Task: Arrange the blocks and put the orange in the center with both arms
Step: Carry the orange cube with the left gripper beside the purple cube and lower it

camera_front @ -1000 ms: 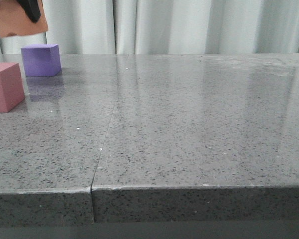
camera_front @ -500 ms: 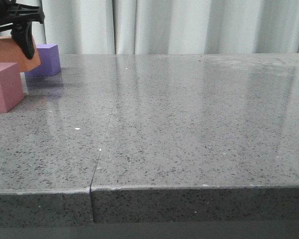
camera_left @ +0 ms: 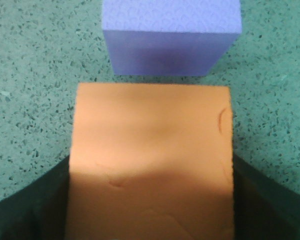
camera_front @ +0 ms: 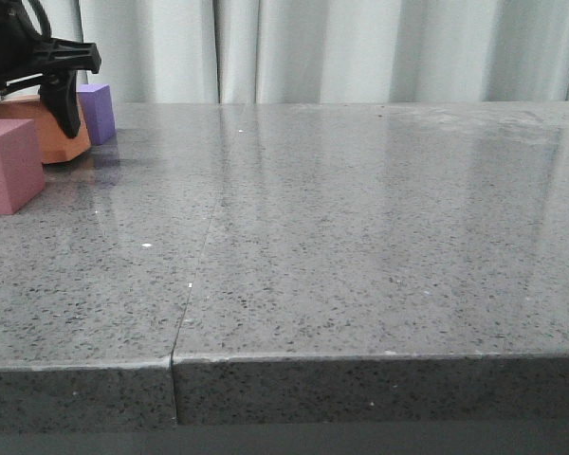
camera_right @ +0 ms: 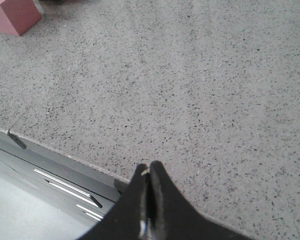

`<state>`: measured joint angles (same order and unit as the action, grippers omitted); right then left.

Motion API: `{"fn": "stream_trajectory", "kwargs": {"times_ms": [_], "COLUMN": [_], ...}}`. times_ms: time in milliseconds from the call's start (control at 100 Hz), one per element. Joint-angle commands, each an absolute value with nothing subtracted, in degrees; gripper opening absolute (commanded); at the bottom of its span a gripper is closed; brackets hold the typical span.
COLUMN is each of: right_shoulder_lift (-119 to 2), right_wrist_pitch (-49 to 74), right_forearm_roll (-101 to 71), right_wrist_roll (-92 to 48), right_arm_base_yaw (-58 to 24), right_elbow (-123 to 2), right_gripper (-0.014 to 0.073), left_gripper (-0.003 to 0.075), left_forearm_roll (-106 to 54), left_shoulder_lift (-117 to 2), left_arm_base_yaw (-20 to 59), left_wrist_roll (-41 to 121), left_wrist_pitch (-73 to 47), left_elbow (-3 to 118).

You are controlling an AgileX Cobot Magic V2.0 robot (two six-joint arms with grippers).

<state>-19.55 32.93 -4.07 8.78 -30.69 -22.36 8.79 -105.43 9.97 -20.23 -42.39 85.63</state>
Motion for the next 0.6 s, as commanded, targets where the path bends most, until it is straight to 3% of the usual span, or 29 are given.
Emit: {"fn": "stream_trajectory", "kwargs": {"times_ms": [0, 110, 300, 590], "right_shoulder_lift": [-19.9, -19.9, -19.9, -19.9], "right_wrist_pitch": [29.1, 29.1, 29.1, 29.1], "right_forearm_roll": [-3.7, -3.7, -3.7, -3.7], "right_wrist_roll": [8.3, 8.3, 8.3, 8.3], "right_arm_base_yaw": [-30.7, -30.7, -30.7, -30.7], "right_elbow": [-23.7, -23.7, -23.7, -23.7], "right_gripper": [-0.0069, -0.0069, -0.0069, -0.0069], "left_gripper": [0.04, 0.0422, 0.0552, 0.0558], "left_forearm_roll": [8.5, 8.5, 8.5, 8.5], "left_shoulder_lift": [-102.7, -102.7, -102.7, -101.9], "left_arm_base_yaw": [10.3, 10.3, 10.3, 10.6], "left_wrist_roll": [-20.9, -20.9, -20.1, -20.1], "left_wrist_pitch": [-40.3, -40.6, -40.8, -40.8], "left_elbow": [87.2, 87.2, 87.2, 87.2]}}
